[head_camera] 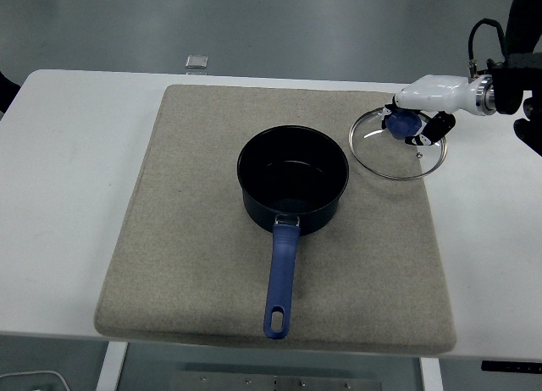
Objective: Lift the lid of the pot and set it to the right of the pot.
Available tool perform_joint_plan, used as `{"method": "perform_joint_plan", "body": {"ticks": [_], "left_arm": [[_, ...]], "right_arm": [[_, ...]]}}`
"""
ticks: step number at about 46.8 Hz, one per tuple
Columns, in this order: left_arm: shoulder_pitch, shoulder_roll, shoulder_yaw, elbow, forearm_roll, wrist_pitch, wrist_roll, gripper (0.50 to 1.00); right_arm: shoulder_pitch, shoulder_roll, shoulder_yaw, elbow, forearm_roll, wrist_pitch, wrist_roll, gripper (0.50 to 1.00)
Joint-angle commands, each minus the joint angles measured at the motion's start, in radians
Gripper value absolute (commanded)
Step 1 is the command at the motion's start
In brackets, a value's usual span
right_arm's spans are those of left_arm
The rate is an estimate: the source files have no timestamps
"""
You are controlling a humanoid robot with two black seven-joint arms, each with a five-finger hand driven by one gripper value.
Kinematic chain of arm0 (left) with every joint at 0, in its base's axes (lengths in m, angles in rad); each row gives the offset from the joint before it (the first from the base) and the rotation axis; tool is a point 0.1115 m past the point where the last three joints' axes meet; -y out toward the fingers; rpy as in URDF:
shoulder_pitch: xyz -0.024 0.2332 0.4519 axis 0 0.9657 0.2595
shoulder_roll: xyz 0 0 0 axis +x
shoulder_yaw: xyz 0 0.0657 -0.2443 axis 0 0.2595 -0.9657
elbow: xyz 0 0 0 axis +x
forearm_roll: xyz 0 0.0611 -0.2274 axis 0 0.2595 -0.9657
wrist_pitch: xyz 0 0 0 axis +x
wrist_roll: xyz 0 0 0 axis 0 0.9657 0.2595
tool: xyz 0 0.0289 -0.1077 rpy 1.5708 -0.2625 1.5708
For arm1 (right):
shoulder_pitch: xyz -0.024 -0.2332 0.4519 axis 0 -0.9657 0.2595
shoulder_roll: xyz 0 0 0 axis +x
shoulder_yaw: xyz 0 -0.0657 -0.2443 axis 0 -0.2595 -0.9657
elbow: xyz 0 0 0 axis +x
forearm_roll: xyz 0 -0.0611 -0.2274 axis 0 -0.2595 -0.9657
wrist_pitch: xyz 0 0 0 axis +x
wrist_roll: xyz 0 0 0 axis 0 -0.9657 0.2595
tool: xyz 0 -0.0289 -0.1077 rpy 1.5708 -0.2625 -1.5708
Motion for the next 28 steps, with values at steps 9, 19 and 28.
{"method": "perform_joint_plan", "body": {"ticks": [9, 19, 28], "left_arm": [[0.0, 0.0, 0.0, 0.0, 0.0, 0.0, 0.0, 1.0], [0.0, 0.0, 0.0, 0.0, 0.0, 0.0, 0.0, 1.0], [0.0, 0.0, 0.0, 0.0, 0.0, 0.0, 0.0, 1.0]], "right_arm": [[-0.011, 0.0, 0.001, 0.0, 0.001, -0.003, 0.0, 0.5], [-0.011, 0.002, 0.003, 0.0, 0.001, -0.003, 0.0, 0.5], [-0.011, 0.003, 0.003, 0.0, 0.001, -0.003, 0.0, 0.5]]}}
